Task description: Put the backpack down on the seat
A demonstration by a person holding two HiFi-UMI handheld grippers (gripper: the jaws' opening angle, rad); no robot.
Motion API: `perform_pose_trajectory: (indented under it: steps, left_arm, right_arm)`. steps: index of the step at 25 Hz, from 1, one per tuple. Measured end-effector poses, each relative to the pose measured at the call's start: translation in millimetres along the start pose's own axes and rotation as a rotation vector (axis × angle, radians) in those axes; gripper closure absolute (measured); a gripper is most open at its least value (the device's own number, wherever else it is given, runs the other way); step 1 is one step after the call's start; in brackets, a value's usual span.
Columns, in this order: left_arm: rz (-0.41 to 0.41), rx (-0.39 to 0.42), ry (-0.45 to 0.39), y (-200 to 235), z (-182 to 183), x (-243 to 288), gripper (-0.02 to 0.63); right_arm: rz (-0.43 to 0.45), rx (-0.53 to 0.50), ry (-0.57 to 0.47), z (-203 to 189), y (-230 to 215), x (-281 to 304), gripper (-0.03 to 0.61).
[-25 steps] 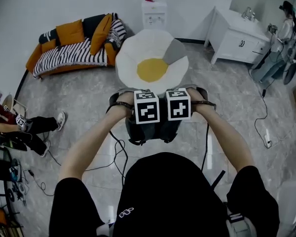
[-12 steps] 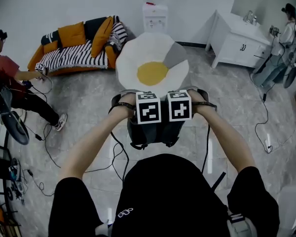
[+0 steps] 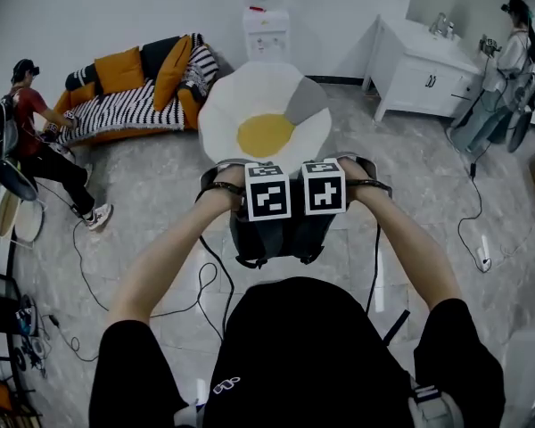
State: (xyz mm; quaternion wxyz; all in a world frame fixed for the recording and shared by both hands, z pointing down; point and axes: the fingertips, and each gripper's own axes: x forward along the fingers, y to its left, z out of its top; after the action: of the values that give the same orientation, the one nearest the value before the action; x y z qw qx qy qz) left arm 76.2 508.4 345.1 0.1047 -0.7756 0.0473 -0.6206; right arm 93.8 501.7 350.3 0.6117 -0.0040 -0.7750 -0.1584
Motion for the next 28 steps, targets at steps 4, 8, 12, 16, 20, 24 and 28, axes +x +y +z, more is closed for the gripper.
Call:
perform_pose_trajectory:
  steps: [4, 8, 12, 16, 20, 24, 28]
  left_arm:
    - [0.007, -0.008, 0.000, 10, 4, 1, 0.474]
    - [0.024, -0.020, -0.001, 27, 9, -1, 0.474]
    - [0.040, -0.031, 0.003, 34, 9, 0, 0.474]
    - [0.049, -0.046, 0.011, 48, 0, 2, 0.474]
    - [0.057, -0.047, 0.020, 69, -12, 7, 0.474]
    - [0.053, -0.045, 0.014, 99, -29, 12, 0.472]
    - [0.039, -0.036, -0.001, 133, -42, 27, 0.472]
  right_arm:
    - [-0.011, -0.010, 0.013, -7, -9, -2, 0.503]
    - [-0.022, -0.016, 0.013, -13, -25, -7, 0.504]
    - [-0.024, -0.019, 0.007, -17, -31, -5, 0.503]
    - [-0.023, -0.030, 0.004, -13, -47, 0, 0.503]
    - [-0.021, -0.033, 0.000, -10, -69, 10, 0.503]
    - [-0.029, -0.031, 0.007, -6, -102, 22, 0.503]
    - [-0.021, -0.014, 0.013, -11, -137, 40, 0.503]
